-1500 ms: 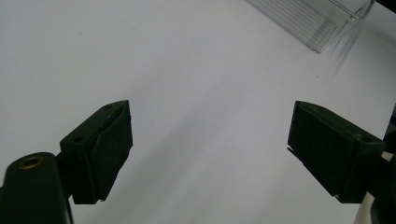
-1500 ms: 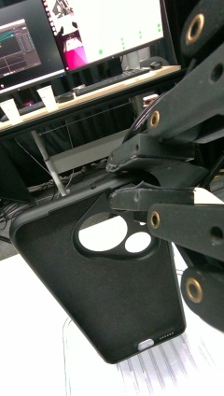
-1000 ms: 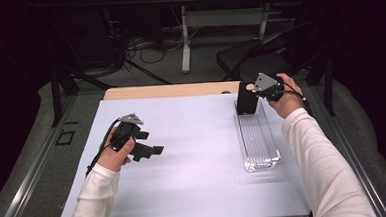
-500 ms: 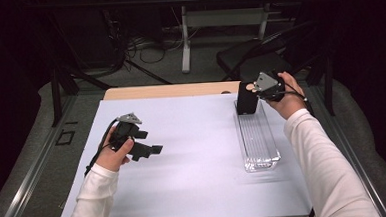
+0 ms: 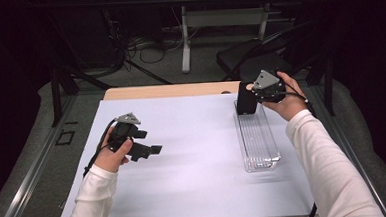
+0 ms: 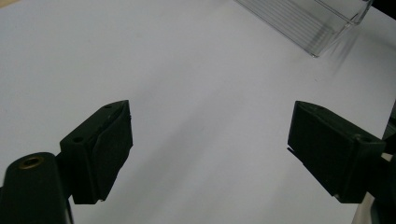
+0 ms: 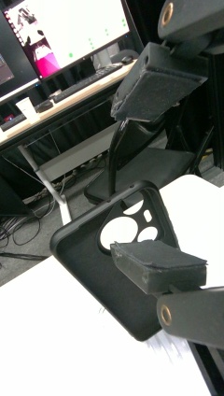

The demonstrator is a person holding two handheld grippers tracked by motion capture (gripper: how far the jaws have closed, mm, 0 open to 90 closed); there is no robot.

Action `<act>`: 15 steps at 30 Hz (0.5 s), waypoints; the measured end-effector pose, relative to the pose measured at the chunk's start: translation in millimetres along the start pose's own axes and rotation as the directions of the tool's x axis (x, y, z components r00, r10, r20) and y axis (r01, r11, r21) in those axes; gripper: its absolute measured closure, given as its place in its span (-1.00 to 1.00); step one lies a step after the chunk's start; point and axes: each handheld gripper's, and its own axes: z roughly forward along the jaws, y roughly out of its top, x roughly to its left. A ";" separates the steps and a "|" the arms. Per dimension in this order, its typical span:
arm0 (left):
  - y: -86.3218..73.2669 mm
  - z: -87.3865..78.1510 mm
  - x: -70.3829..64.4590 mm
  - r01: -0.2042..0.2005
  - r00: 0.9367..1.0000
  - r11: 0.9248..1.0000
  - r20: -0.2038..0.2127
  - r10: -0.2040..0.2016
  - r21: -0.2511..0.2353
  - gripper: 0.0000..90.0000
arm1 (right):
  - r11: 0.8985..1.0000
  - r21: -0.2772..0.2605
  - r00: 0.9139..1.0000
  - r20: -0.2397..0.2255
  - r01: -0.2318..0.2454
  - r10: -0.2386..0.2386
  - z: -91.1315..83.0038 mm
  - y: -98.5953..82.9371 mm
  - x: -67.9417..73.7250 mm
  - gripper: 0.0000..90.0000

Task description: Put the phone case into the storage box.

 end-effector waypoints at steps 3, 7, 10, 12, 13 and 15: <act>0.1 -0.4 0.3 0.001 1.000 1.000 0.001 -0.001 -0.003 -0.69 | 1.000 -0.002 1.000 -0.005 -0.002 0.002 -2.0 2.6 0.7 -0.40; 0.4 -1.5 1.1 -0.001 1.000 1.000 0.001 0.001 -0.005 -0.69 | 0.999 -0.001 0.999 -0.014 -0.049 0.049 -3.7 5.1 1.0 -0.45; 0.3 -2.1 1.4 0.003 1.000 1.000 0.001 -0.003 -0.010 -0.69 | 0.997 0.008 0.997 -0.011 -0.077 0.077 -4.8 6.6 1.0 -0.56; 0.3 -2.3 1.6 0.001 1.000 1.000 0.000 -0.001 -0.009 -0.69 | 0.995 0.021 0.995 -0.020 -0.098 0.099 -5.8 7.0 0.8 -0.67; 0.3 -2.3 1.6 0.001 1.000 1.000 0.001 -0.001 -0.009 -0.69 | 0.994 0.031 0.994 -0.021 -0.103 0.104 -6.2 7.0 1.3 -0.68; 0.4 -2.4 1.6 0.002 1.000 1.000 0.001 -0.002 -0.010 -0.69 | 0.992 0.030 0.992 -0.027 -0.121 0.122 -6.9 7.1 1.7 -0.70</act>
